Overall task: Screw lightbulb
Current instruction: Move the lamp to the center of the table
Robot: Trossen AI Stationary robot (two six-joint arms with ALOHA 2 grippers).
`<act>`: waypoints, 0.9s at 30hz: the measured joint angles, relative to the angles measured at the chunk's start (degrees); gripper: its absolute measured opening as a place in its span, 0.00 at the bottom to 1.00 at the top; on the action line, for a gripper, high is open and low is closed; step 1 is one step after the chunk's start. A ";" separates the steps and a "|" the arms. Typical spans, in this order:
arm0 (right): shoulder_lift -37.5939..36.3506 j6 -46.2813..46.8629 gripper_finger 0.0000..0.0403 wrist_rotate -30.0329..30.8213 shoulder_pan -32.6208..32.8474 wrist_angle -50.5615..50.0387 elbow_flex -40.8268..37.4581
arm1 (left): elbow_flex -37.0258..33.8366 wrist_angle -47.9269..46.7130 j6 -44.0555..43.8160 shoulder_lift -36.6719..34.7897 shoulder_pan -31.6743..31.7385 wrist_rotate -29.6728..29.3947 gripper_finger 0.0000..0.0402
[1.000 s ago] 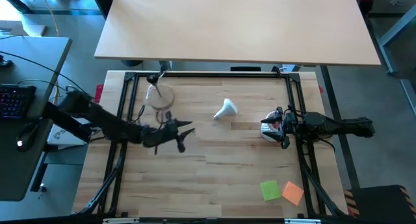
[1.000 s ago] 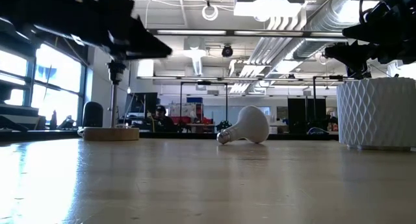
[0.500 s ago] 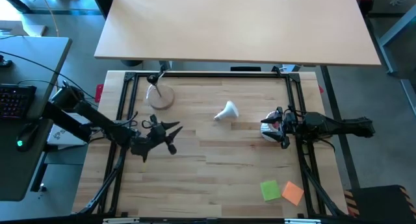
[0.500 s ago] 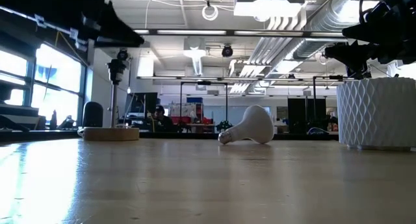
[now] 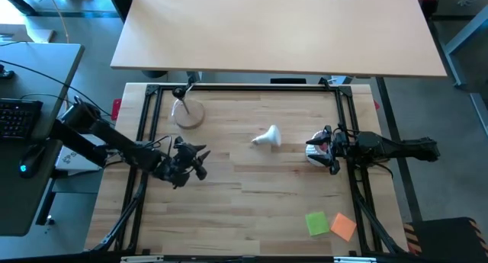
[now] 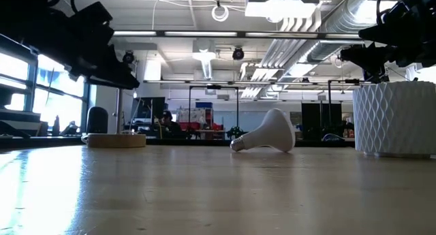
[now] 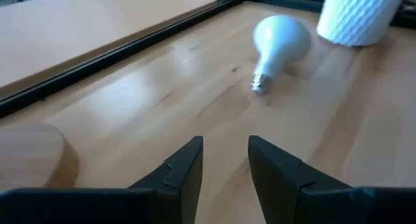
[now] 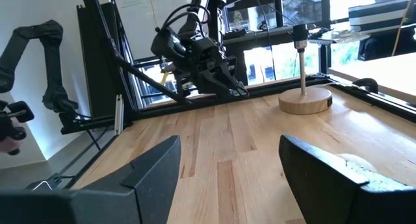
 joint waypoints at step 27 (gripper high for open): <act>0.00 0.00 0.64 -0.02 0.00 0.01 0.00 | -1.28 -24.11 -48.62 17.01 2.76 -20.27 0.63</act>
